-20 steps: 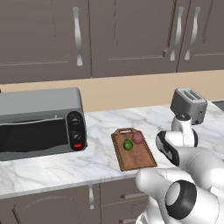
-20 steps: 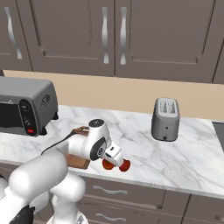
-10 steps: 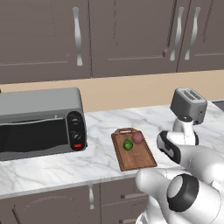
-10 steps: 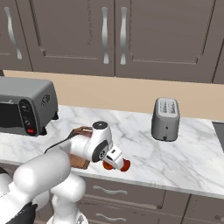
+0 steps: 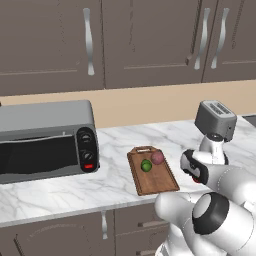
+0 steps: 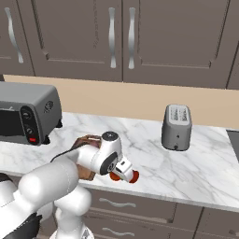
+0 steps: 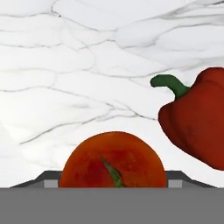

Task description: Place the avocado, onion, tomato, and bell pepper on the cutting board.

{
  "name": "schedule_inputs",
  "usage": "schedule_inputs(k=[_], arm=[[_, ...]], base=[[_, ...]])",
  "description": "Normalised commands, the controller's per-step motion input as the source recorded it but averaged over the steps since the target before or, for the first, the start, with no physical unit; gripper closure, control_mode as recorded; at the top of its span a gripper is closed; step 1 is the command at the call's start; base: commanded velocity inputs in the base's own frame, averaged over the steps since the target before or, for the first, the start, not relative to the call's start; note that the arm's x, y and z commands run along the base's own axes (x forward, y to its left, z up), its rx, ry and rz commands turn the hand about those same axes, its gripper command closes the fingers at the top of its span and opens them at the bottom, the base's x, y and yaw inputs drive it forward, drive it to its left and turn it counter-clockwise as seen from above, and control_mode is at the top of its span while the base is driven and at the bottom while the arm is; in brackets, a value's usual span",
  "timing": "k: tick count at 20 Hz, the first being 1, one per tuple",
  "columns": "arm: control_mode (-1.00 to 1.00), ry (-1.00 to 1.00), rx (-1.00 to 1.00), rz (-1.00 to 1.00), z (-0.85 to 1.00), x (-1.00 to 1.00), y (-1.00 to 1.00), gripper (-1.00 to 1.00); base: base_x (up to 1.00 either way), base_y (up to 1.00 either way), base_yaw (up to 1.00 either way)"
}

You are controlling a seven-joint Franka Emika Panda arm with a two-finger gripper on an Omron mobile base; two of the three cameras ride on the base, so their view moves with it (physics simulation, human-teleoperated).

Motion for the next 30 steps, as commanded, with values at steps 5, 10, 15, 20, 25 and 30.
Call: schedule_inputs(k=[5,10,15,20,25,30], arm=[[-1.0,-0.04,-0.01,0.0,-0.05,-0.02,0.04,1.0],[-1.0,-0.11,0.0,0.0,0.14,-0.3,0.09,1.0],[-1.0,-0.08,-0.02,0.0,0.45,-0.26,0.39,1.0],[-1.0,-0.01,-0.03,0.02,0.32,-0.16,0.56,1.0],[-1.0,0.0,-0.02,0.04,0.12,-0.1,0.69,1.0],[-1.0,0.0,-0.02,0.07,0.01,-0.03,0.76,1.0]], base=[[0.0,0.0,0.0],[0.0,0.0,0.0],[0.0,0.0,0.0],[0.0,0.0,0.0],[0.0,0.0,0.0],[0.0,0.0,0.0]])
